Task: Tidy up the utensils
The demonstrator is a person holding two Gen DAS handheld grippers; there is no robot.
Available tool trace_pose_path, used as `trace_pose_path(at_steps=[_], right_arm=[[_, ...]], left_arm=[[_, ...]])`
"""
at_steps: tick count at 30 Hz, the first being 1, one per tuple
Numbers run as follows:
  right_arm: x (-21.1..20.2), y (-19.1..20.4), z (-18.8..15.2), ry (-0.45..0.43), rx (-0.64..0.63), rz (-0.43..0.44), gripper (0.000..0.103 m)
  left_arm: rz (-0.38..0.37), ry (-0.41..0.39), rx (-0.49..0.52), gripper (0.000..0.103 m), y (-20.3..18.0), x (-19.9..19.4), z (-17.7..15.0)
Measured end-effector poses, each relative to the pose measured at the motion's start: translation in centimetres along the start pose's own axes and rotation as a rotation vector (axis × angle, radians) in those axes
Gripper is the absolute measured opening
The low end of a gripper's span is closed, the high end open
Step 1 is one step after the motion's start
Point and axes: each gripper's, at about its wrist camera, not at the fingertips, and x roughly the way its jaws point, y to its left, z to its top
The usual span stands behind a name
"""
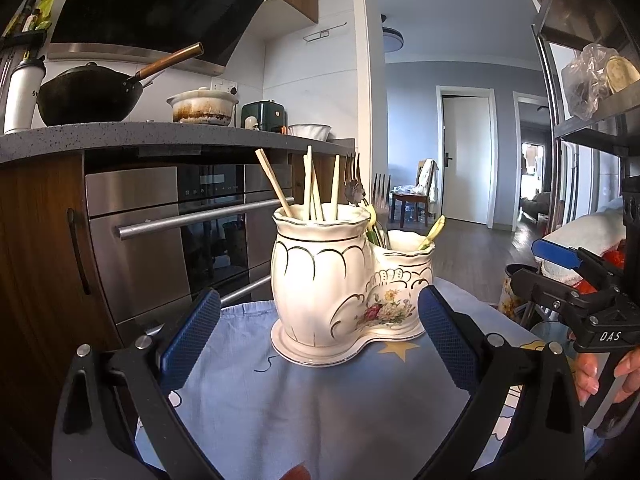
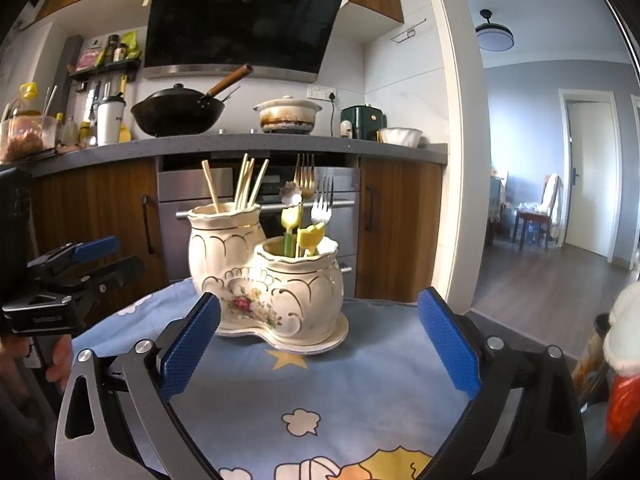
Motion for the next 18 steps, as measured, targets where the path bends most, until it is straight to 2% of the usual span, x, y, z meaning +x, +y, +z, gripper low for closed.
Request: trace_pose_path(at_steps=[18], right_arm=[[0.04,-0.03,0.01,-0.002,-0.001,0.0,0.098]], left_arm=[[0.013,0.006,-0.008,0.097,0.12,0.03,-0.06]])
